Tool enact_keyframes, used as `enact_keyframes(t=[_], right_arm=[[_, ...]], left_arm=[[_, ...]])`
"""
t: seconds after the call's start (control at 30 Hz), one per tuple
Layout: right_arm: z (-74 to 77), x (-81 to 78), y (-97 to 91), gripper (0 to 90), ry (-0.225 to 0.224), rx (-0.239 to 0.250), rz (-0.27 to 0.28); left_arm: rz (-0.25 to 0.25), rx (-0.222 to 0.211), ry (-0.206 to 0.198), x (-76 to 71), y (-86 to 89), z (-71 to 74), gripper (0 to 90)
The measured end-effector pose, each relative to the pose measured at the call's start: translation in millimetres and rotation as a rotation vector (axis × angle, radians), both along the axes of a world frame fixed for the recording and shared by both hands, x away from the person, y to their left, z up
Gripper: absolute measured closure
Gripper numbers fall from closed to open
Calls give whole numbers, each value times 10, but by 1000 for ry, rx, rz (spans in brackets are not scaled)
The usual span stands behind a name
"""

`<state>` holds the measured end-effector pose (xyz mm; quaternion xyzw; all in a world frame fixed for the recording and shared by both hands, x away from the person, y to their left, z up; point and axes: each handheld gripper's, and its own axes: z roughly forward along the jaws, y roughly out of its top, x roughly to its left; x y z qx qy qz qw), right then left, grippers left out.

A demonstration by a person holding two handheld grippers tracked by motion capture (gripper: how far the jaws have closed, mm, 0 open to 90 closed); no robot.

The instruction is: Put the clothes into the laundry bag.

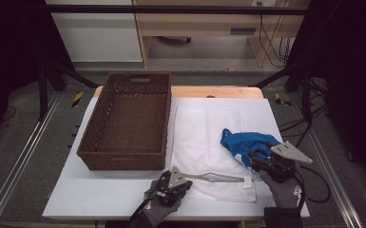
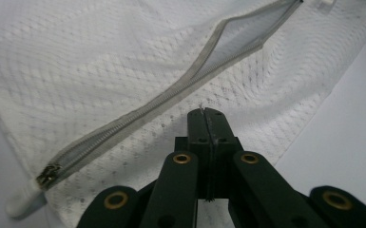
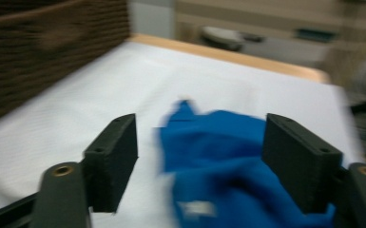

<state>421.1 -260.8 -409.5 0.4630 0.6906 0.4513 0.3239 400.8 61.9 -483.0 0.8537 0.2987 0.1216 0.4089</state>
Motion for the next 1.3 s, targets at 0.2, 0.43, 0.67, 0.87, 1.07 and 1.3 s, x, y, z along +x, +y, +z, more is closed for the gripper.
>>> enact_keyframes(t=[0.2, 0.43, 0.67, 0.87, 1.07, 1.3], right_arm=[[-330, 42, 516, 441, 144, -11, 237], [-606, 49, 809, 531, 262, -59, 316], [-694, 53, 847, 603, 293, -118, 323], [-722, 83, 828, 877, 295, -151, 300], [-546, 91, 782, 886, 213, -96, 291], [-436, 100, 763, 887, 170, -56, 306]], left_arm=[[-2, 10, 4, 3, -8, -31, 900], [-4, 13, 12, 10, -6, -30, 900], [0, 14, 10, 6, -9, -32, 900], [-1, 10, 20, 15, -4, -30, 900], [-2, 15, 20, 17, -10, -24, 900], [-5, 26, 16, 26, -27, 29, 888]])
